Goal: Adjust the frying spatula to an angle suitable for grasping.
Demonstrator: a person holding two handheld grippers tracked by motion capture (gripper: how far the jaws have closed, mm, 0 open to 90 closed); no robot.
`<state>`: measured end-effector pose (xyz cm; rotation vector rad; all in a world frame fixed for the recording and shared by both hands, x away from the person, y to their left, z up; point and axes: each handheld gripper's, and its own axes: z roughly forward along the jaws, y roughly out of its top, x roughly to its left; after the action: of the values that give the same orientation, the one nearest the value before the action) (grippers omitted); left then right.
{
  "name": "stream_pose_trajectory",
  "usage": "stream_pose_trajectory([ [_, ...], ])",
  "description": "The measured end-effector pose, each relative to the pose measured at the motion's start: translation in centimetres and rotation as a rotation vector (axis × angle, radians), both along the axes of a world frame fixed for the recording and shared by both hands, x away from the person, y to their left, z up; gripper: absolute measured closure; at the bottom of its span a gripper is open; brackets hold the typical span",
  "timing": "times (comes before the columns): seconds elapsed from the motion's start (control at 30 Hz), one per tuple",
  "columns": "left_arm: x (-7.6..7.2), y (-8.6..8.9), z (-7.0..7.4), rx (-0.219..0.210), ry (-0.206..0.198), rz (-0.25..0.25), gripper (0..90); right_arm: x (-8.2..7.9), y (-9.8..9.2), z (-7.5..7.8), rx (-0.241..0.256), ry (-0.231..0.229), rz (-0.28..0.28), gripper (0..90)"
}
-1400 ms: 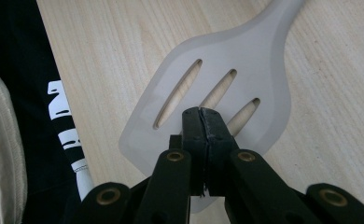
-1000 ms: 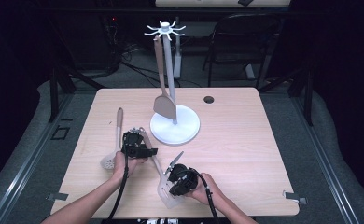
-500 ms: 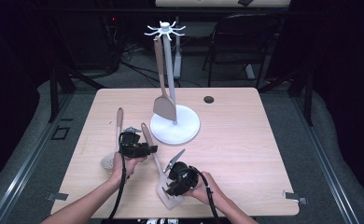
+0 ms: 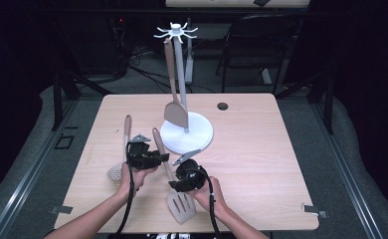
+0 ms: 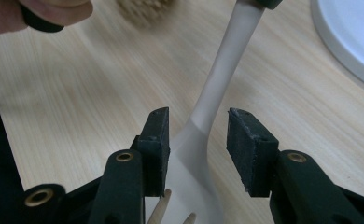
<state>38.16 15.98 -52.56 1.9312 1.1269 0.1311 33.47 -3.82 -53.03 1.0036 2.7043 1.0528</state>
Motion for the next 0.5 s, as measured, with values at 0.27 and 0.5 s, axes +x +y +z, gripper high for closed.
stream_pose_trajectory([
  [0.27,-1.3,-0.9,1.4,-0.013,-0.099,-0.029,62.2,0.3,-0.3,-0.2,0.025,0.007,-0.023,61.0],
  [0.5,-2.4,-1.2,2.5,-0.033,-0.169,-0.079,62.8,0.2,-0.8,0.2,0.075,0.005,-0.034,72.4],
])
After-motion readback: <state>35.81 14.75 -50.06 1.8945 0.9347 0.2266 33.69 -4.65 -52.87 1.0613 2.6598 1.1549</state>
